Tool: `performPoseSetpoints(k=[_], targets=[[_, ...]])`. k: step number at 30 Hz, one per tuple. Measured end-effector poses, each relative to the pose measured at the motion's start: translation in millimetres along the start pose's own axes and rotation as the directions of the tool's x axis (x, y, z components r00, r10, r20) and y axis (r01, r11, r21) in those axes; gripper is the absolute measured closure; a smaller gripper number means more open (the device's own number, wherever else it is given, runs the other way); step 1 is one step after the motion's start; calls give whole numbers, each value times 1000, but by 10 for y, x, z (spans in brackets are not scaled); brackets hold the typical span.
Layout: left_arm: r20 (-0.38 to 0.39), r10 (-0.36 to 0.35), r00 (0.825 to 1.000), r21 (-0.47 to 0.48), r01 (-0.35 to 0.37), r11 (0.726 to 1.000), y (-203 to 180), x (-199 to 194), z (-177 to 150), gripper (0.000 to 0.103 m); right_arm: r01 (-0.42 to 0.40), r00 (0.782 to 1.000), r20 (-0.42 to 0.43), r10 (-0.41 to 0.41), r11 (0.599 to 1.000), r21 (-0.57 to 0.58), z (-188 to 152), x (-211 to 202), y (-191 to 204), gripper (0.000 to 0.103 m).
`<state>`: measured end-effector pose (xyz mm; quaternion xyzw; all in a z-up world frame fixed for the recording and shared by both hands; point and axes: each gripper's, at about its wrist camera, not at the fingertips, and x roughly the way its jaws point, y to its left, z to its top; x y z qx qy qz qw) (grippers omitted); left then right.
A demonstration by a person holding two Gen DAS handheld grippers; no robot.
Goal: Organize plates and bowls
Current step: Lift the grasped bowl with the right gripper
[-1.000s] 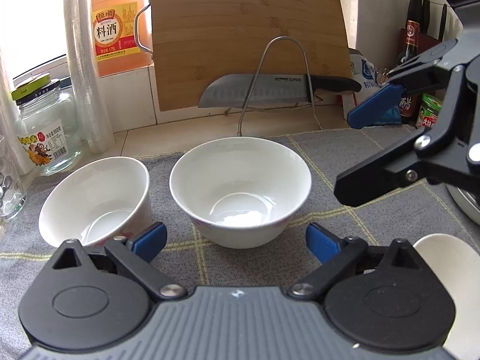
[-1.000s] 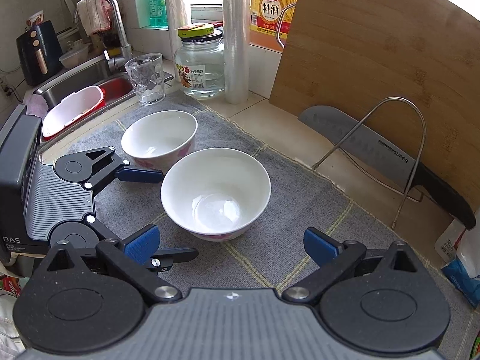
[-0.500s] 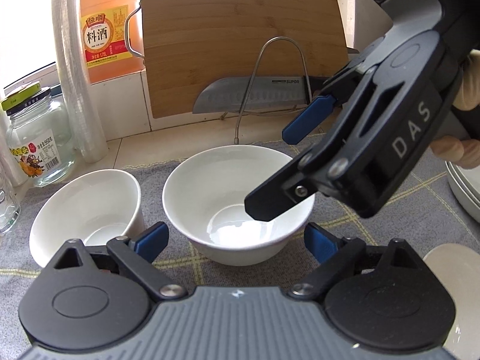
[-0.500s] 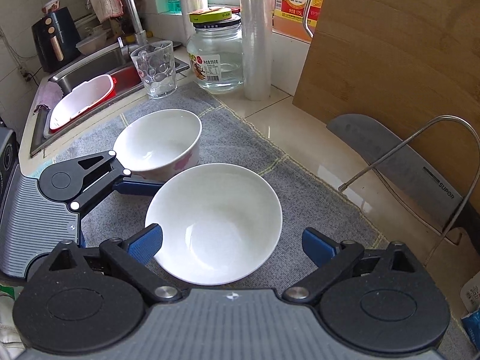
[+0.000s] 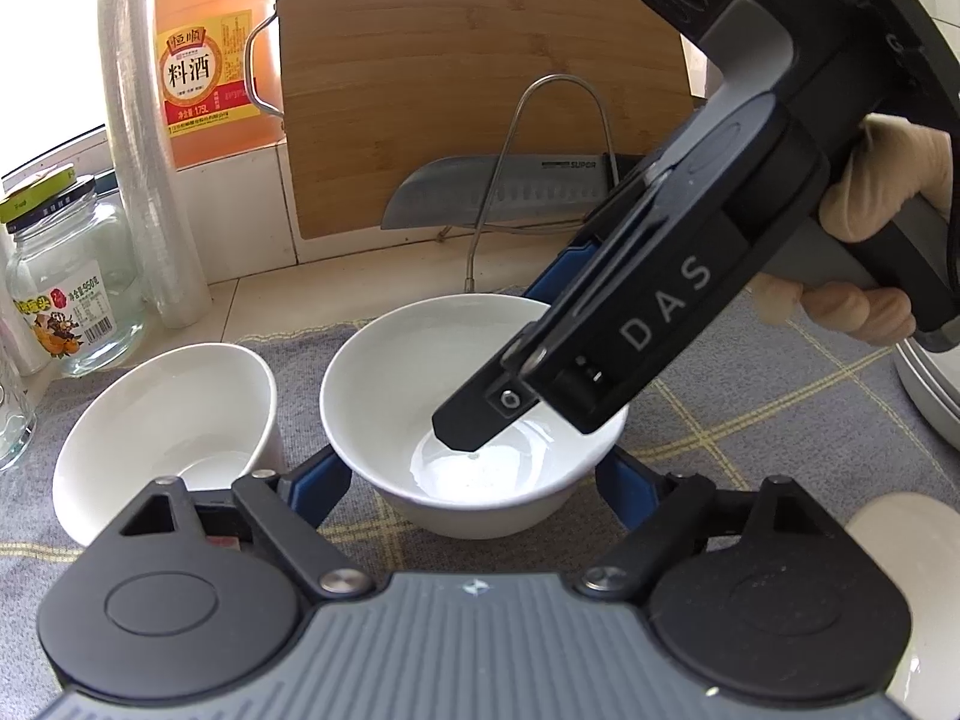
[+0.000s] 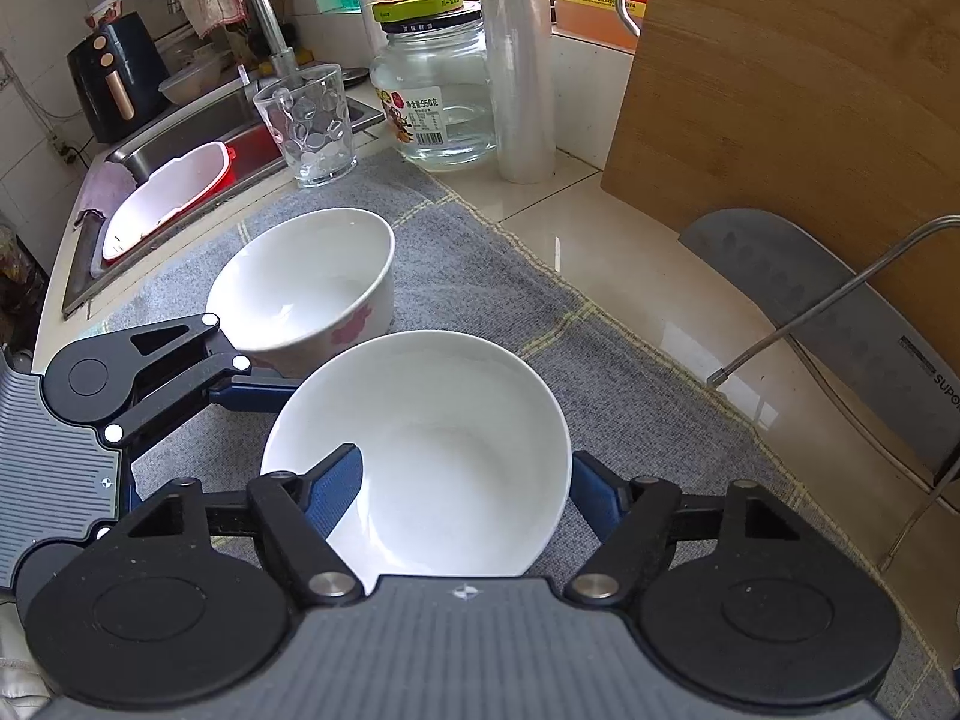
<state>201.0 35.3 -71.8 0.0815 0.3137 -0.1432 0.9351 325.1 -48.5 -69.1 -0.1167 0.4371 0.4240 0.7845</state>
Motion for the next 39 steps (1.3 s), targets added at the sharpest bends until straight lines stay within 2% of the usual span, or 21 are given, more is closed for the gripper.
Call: performPoseSetpoints(k=[17,28,39], targets=[[-11,-7,1000,12,7,1000,-1,-135,57,15,-13,1000,10,13,1000,11,1,-96,67,26],[5,-28,1000,19,28,999,-85,-455,127,15,-14,999,42,13,1000,20,-72,-401,253,26],[18,-63,998,59,62,996,-258,-796,93,15,-6,996,85,3,999,33,-309,-772,518,26]])
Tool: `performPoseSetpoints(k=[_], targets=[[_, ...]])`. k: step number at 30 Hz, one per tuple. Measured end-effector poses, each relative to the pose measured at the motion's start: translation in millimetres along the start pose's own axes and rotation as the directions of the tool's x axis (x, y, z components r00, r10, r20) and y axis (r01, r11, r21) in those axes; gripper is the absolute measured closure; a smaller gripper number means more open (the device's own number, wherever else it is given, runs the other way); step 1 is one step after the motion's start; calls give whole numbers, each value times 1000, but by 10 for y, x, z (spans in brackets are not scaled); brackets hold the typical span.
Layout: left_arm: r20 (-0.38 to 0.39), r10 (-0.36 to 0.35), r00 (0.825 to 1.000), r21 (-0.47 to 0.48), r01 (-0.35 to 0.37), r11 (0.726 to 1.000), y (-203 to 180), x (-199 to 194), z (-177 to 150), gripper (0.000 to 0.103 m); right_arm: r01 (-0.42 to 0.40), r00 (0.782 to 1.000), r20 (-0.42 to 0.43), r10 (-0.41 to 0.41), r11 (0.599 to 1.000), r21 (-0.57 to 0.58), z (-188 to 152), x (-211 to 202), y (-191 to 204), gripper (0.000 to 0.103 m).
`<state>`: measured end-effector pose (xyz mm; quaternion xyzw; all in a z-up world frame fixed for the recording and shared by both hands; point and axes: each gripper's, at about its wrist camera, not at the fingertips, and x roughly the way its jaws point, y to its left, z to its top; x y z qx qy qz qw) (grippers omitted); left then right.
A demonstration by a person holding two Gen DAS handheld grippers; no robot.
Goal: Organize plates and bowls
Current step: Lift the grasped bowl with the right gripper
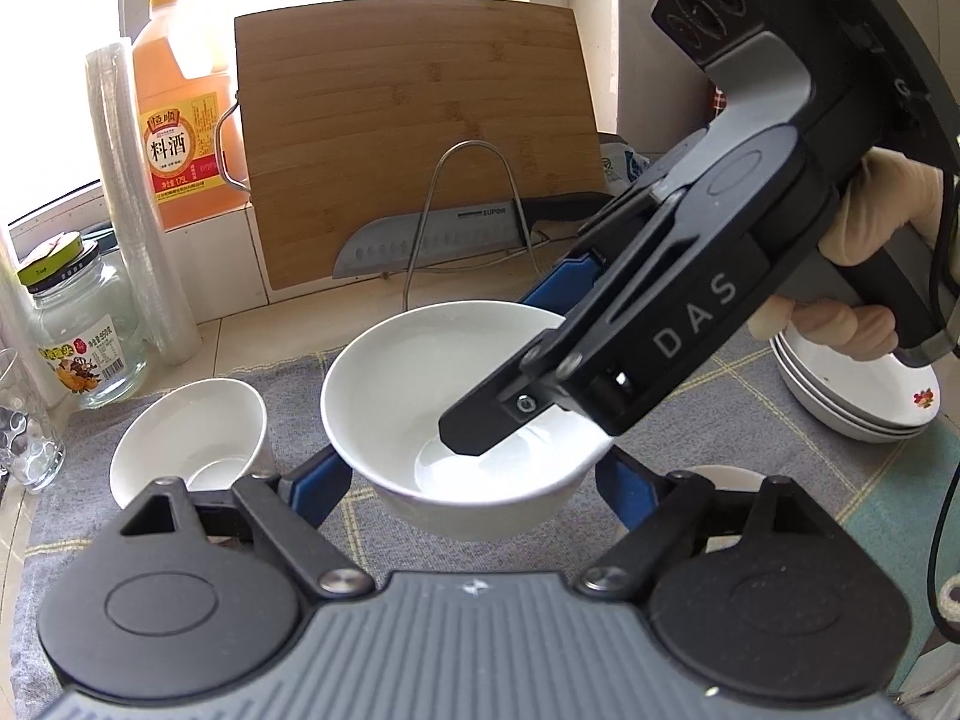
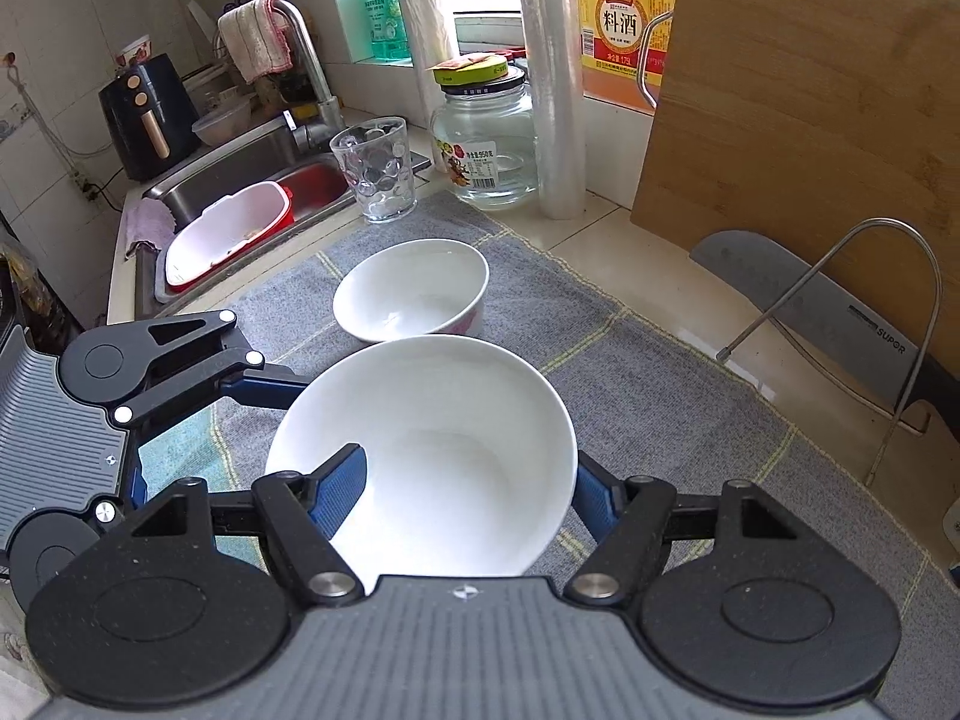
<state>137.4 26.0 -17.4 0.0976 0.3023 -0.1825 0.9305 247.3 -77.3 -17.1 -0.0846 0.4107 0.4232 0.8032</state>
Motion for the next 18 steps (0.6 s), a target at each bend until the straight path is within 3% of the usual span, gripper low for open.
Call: performPoseSetpoints(k=[18], targets=[[-4,-105,994,52,105,993,-387,-309,-130,15,57,998,30,-58,997,47,-501,-492,286,24]])
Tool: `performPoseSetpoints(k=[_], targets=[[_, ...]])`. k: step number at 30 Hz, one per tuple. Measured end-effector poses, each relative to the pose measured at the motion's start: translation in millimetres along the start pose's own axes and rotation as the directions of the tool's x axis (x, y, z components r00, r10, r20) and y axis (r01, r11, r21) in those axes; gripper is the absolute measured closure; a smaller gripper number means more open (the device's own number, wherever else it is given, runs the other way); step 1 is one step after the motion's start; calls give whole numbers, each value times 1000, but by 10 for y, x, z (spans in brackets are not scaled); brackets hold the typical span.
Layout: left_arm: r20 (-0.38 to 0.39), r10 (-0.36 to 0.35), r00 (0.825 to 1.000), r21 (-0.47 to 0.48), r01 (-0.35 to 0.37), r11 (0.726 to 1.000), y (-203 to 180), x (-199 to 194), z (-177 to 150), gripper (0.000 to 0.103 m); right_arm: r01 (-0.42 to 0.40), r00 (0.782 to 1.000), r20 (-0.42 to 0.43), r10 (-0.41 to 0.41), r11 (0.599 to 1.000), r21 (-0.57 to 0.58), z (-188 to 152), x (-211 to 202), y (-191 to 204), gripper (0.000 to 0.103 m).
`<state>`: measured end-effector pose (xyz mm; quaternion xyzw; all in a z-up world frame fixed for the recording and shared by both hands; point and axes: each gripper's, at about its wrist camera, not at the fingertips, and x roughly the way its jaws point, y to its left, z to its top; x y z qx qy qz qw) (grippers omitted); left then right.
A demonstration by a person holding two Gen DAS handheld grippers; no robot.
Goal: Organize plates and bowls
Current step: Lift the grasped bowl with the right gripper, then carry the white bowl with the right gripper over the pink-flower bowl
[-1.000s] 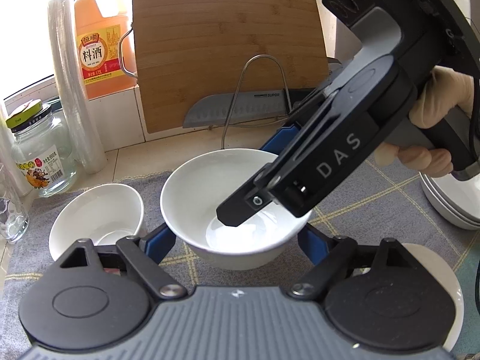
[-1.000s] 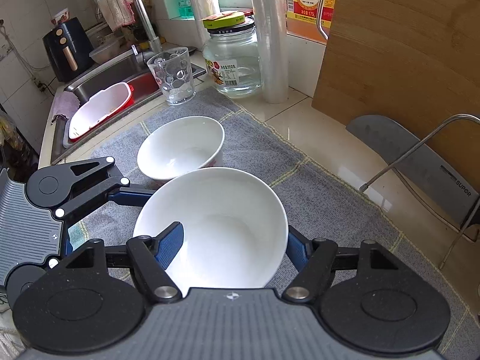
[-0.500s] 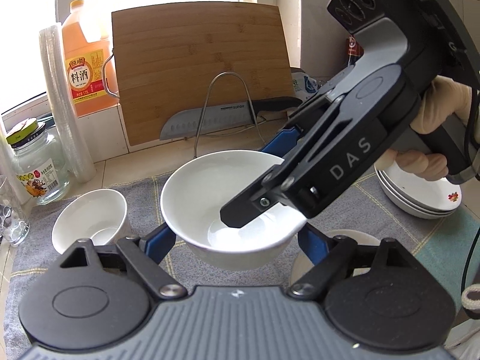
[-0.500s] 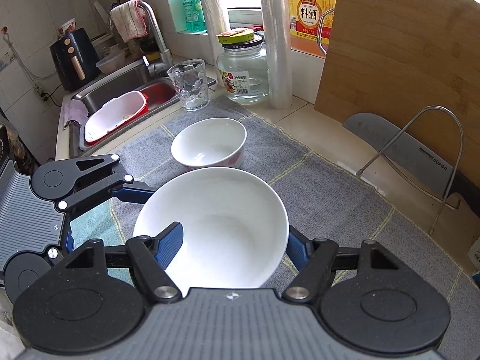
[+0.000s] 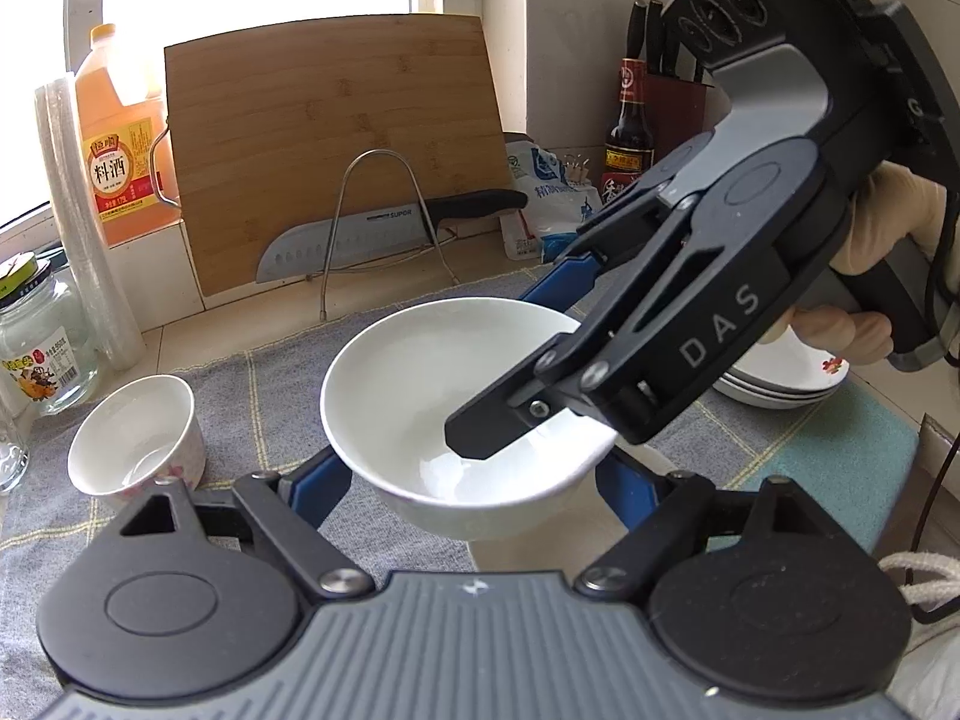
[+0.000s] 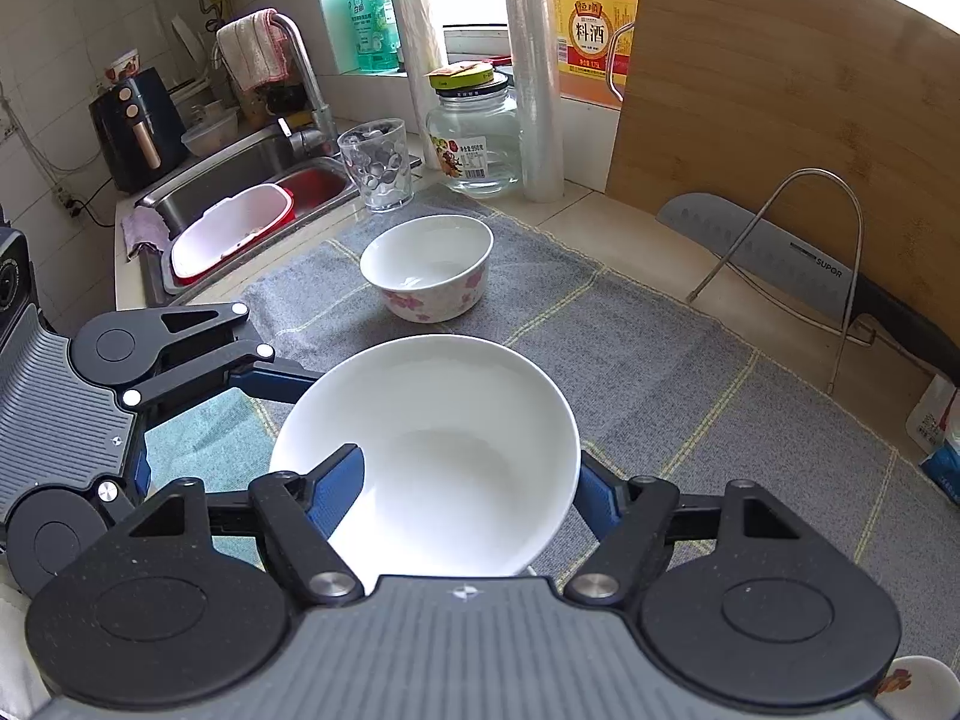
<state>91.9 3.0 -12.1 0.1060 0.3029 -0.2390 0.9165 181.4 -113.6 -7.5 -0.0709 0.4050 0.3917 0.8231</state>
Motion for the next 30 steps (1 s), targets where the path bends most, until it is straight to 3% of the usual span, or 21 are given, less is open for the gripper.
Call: performPoseSetpoints(k=[17,30], targets=[[-54,-97,994,5,98,995,-172,0,-155,15,33,999,-20,-32,996,79,-354,-126,78,24],[-86,-120,989,1,121,993,-205,42,-198,15,42,998,-42,-39,994,96,-482,-98,91,24]])
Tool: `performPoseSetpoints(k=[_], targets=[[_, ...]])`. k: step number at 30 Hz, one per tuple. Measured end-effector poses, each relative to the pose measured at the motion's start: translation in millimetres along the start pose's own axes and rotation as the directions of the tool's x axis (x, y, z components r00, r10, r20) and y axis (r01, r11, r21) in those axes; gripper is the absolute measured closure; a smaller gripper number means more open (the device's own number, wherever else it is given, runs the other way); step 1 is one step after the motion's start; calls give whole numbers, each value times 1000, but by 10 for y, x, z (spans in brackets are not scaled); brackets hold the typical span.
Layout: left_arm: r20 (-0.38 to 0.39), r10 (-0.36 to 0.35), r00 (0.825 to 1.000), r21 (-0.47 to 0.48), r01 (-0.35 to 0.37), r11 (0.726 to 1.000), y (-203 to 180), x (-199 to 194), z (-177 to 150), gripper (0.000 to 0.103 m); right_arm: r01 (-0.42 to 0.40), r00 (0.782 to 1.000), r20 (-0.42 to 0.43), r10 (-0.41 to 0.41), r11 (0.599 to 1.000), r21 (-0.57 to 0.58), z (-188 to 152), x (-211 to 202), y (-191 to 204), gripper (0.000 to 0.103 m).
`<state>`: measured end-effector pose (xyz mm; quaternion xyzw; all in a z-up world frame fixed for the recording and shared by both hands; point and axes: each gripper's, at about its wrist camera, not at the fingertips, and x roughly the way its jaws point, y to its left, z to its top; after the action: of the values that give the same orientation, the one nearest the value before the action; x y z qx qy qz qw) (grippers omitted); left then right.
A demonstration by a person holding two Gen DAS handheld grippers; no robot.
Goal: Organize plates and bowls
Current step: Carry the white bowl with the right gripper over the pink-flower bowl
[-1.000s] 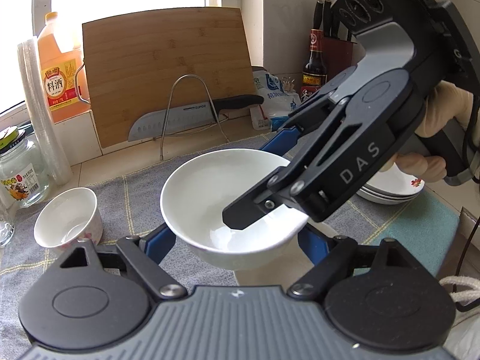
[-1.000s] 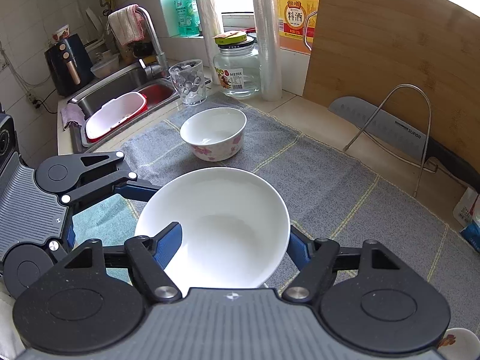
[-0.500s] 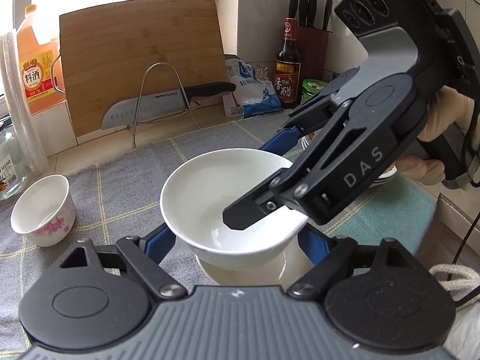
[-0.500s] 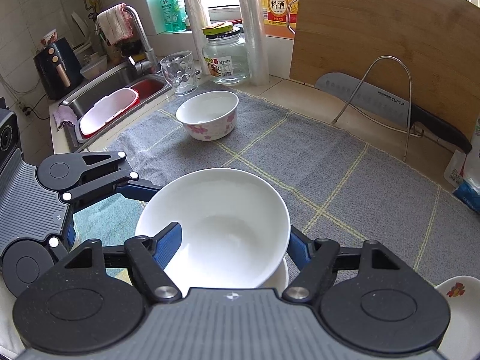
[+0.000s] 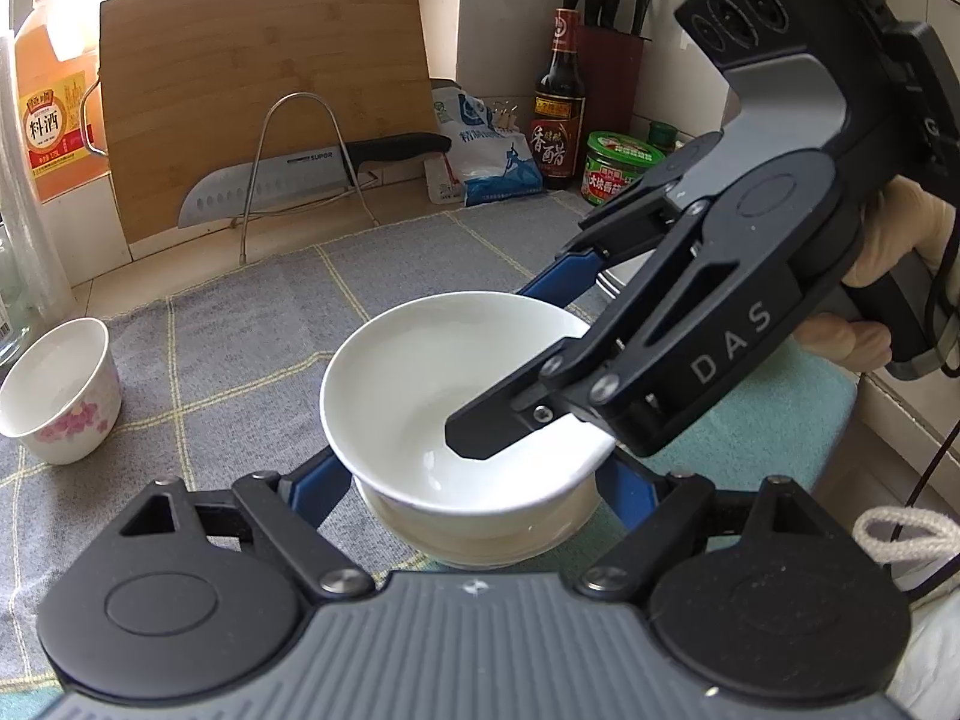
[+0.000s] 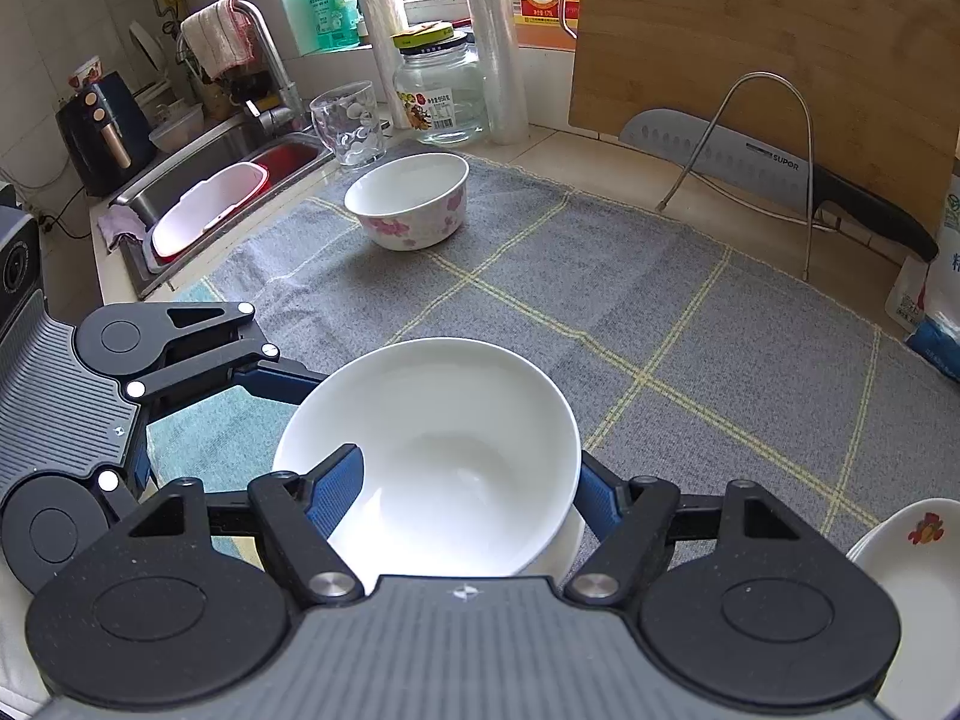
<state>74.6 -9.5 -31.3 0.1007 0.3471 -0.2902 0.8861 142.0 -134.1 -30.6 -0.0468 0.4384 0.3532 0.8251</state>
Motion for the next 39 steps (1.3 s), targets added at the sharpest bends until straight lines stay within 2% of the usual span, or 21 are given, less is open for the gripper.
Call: performPoseSetpoints(k=[28,31,33,35,39], targets=[[-29,0,1000,15,0,1000,-15,89,-11,15,13,1000,-19,-13,1000,-10,-53,68,-20,24],[-32,5,999,21,-4,1000,-19,95,-17,14,11,1000,-20,-11,1000,-14,-57,71,-17,20],[-30,6,1000,23,-5,1000,-22,99,-25,13,13,1000,-14,-14,1000,-18,-60,69,-16,14],[-19,-3,1000,21,3,1000,-27,86,-20,12,18,1000,6,-18,1000,-25,-60,48,-8,3],[-15,-15,1000,10,16,1000,-10,68,-18,10,16,999,29,-15,999,-31,-39,8,-2,0]])
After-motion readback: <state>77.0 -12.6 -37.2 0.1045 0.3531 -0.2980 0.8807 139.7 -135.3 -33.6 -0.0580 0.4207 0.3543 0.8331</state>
